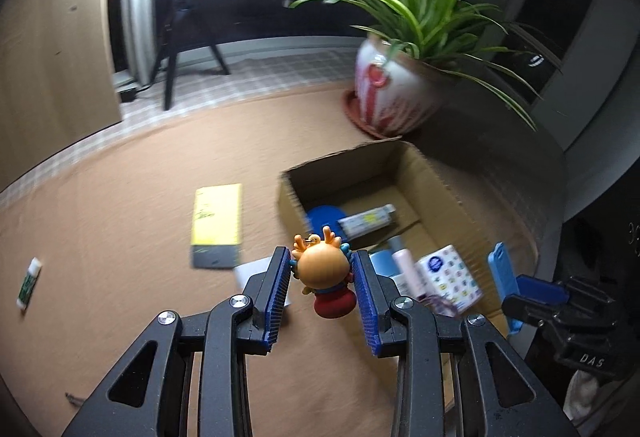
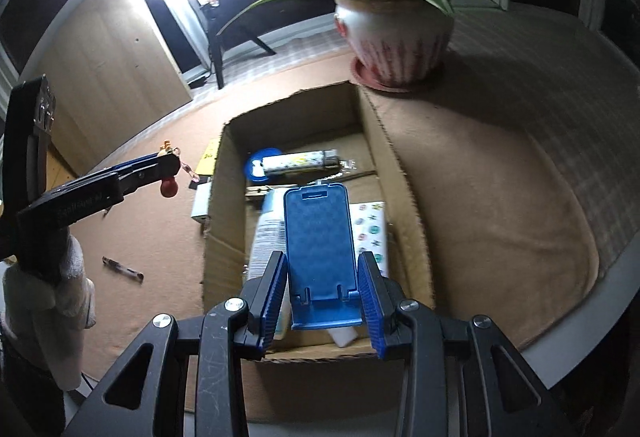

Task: Organize objects
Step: 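Carry the keychain and phone stand over the box and lower them in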

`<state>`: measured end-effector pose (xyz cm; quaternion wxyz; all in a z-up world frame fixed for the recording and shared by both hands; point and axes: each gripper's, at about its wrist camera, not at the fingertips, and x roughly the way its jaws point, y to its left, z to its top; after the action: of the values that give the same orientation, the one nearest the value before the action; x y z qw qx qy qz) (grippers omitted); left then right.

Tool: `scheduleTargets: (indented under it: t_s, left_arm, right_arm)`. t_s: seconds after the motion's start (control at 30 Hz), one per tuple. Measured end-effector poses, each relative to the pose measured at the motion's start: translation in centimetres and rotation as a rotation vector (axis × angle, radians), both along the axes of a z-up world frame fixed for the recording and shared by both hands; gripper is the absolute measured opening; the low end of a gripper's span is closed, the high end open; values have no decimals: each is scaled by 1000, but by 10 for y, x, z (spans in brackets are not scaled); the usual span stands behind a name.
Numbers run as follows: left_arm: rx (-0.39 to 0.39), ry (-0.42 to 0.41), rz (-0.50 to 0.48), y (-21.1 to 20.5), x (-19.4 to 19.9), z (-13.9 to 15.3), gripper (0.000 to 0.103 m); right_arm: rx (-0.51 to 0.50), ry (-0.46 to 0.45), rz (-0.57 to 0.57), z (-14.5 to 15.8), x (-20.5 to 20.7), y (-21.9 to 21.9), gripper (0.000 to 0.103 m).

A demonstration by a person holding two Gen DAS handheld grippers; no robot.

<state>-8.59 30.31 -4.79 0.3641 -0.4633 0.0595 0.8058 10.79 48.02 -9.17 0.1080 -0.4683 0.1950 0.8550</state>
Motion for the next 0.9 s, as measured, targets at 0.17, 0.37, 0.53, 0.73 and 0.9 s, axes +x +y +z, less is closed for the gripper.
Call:
scheduleTargets:
  t_s: [0.17, 0.37, 0.53, 0.73, 0.9]
  left_arm:
    - [4, -8, -46, 30, 8, -2, 35]
    - [-14, -7, -72, 52, 12, -6, 35]
    - [-39, 7, -64, 63, 9, -12, 37]
    - [-18, 27, -27, 62, 4, -9, 86]
    - [-33, 21, -17, 54, 1, -12, 86]
  right_arm:
    - [1, -5, -4, -1, 3, 6, 33]
    - [2, -10, 2, -4, 2, 8, 33]
    - [-1, -8, 11, -6, 0, 10, 33]
    - [-9, 39, -23, 0, 5, 14, 62]
    - [-30, 43, -36, 0, 3, 17, 62]
